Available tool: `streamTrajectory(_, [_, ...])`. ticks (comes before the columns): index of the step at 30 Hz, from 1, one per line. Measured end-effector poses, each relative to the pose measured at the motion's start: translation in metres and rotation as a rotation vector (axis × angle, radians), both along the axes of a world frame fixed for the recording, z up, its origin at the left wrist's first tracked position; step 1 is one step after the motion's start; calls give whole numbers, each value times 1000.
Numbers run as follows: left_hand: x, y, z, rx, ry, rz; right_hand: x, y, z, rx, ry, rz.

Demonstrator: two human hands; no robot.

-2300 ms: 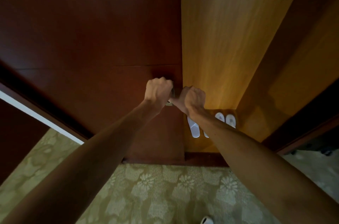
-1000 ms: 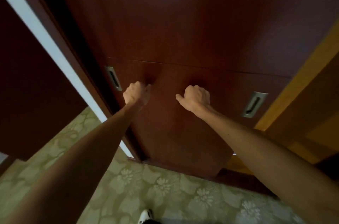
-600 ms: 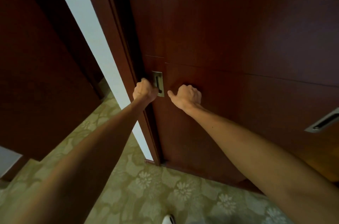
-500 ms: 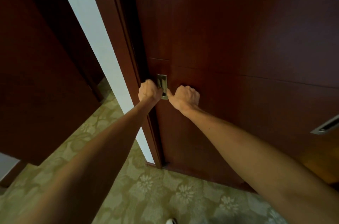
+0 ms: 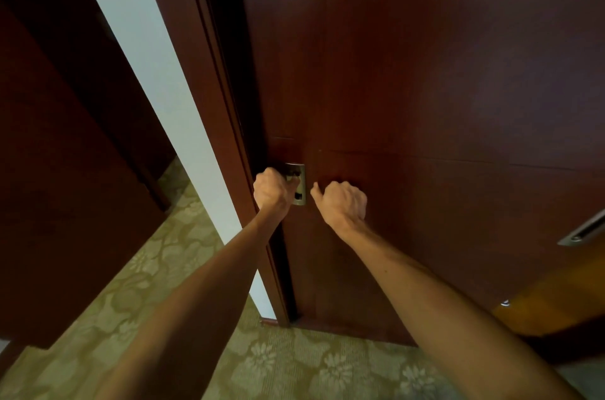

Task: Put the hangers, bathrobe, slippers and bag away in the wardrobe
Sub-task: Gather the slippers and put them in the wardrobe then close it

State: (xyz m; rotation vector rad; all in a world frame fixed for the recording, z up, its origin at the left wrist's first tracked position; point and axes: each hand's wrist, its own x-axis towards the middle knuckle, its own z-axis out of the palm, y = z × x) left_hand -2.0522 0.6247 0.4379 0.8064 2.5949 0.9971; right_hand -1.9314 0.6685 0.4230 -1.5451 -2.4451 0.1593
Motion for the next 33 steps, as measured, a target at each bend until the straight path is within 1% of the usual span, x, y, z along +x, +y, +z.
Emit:
streamTrajectory(9, [21,17,5,-67,54,-74,39,13,-2,-19,-19,-32])
streamTrajectory(24, [93,45,6,-93,70,-139,108,37,0,-44,0,-44])
streamTrajectory(33, [132,63,4,-140,119,-184,150,53,-2,-86,39,-55])
